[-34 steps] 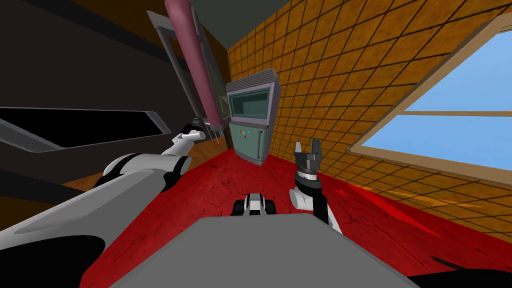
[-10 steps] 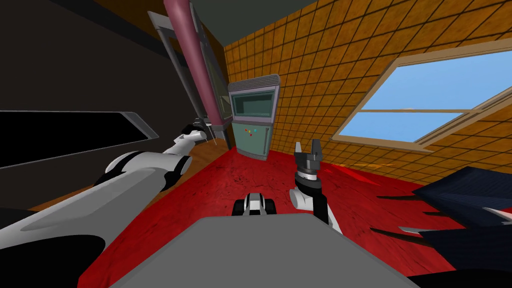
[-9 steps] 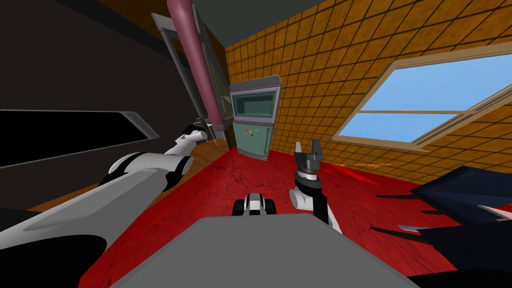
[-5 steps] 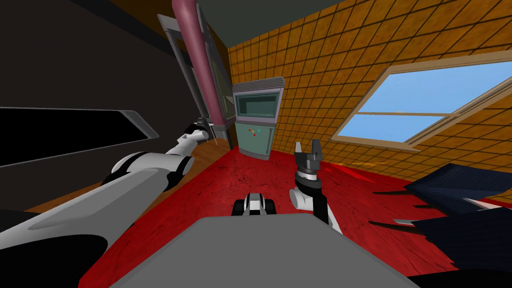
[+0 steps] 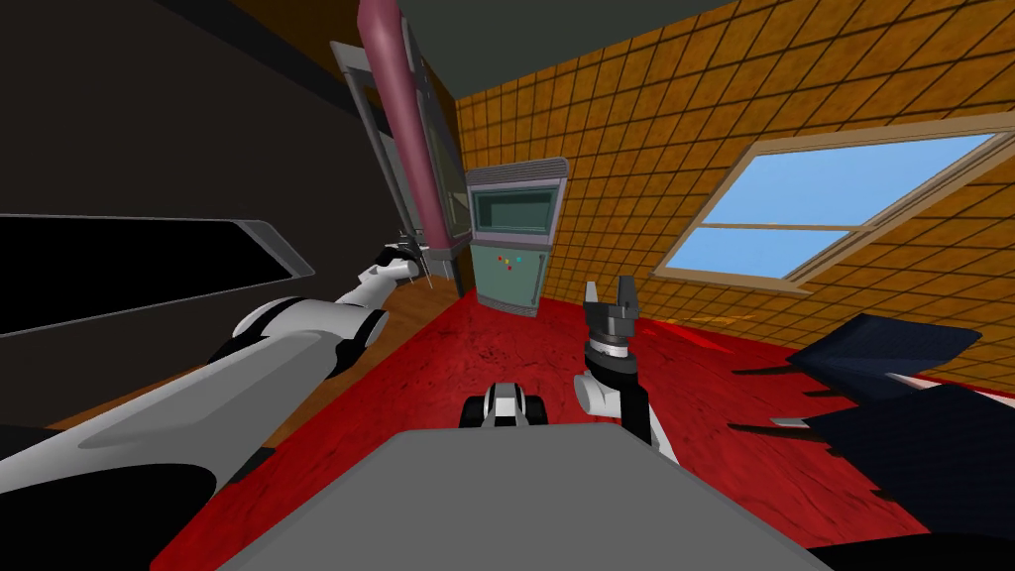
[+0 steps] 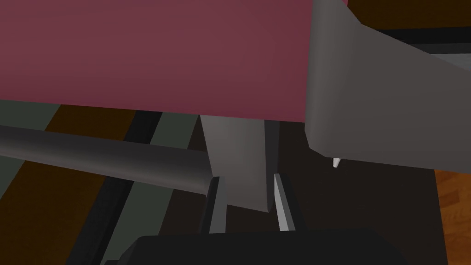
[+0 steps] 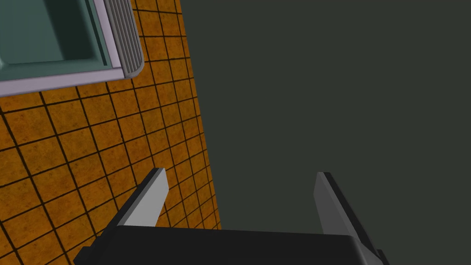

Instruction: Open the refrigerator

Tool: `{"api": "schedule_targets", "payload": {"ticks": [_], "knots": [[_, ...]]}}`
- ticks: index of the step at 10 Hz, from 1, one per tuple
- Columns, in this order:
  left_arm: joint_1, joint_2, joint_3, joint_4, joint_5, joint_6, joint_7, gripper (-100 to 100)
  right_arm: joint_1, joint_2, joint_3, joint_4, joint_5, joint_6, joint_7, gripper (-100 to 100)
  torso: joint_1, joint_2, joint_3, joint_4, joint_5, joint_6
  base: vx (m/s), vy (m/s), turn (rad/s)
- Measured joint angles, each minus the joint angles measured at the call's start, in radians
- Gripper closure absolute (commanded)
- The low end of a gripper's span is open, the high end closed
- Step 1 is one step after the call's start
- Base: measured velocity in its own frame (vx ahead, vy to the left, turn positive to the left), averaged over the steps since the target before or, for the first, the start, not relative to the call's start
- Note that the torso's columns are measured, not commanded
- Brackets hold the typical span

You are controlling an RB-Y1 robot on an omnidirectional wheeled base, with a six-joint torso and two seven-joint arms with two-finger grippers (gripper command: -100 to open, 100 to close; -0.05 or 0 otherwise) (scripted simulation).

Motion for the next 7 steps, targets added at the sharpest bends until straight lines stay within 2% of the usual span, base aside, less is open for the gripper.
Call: {"api": "schedule_targets", "payload": {"ticks": [1, 2, 3, 4, 5, 6, 7], "knots": [[0.015, -0.006, 0.039, -0.037, -0.001, 0.019, -0.035, -100, 0.0, 0.0, 0.0, 0.0, 0.0, 0.0, 0.0, 0, -0.007, 0.0, 0.0, -0.001, -0.001, -0.001, -0.017, 0.037, 0.066], [0.005, 0.003, 0.03, -0.025, 0.006, 0.031, -0.037, -100, 0.0, 0.0, 0.0, 0.0, 0.0, 0.0, 0.0, 0, -0.01, 0.005, 0.003, 0.003, -0.005, -0.001, -0.014, 0.007, 0.008], [-0.024, 0.019, -0.004, 0.003, 0.017, 0.035, -0.017, -100, 0.0, 0.0, 0.0, 0.0, 0.0, 0.0, 0.0, 0, -0.01, 0.011, 0.008, 0.006, -0.005, -0.004, 0.013, 0.0, -0.002], [-0.046, 0.035, -0.052, 0.029, 0.025, 0.027, 0.019, -100, 0.0, 0.0, 0.0, 0.0, 0.0, 0.0, 0.0, 0, -0.006, 0.015, 0.011, 0.005, -0.002, -0.004, 0.018, -0.008, -0.014], [-0.036, 0.034, -0.038, 0.008, 0.024, 0.039, 0.011, -100, 0.0, 0.001, 0.0, 0.0, 0.0, 0.0, 0.0, 0, -0.002, 0.017, 0.012, 0.005, 0.001, -0.007, 0.011, -0.013, -0.034], [-0.031, 0.03, -0.018, -0.012, 0.022, 0.052, -0.011, -100, 0.0, 0.0, 0.0, 0.0, 0.0, 0.0, 0.0, 0, 0.001, 0.018, 0.013, 0.005, 0.002, -0.01, 0.005, -0.012, -0.017], [-0.024, 0.025, 0.02, -0.032, 0.02, 0.063, -0.034, -100, 0.0, 0.0, 0.0, 0.0, 0.0, 0.0, 0.0, 0, 0.004, 0.02, 0.014, 0.005, 0.004, -0.012, -0.001, -0.009, 0.003]]}}
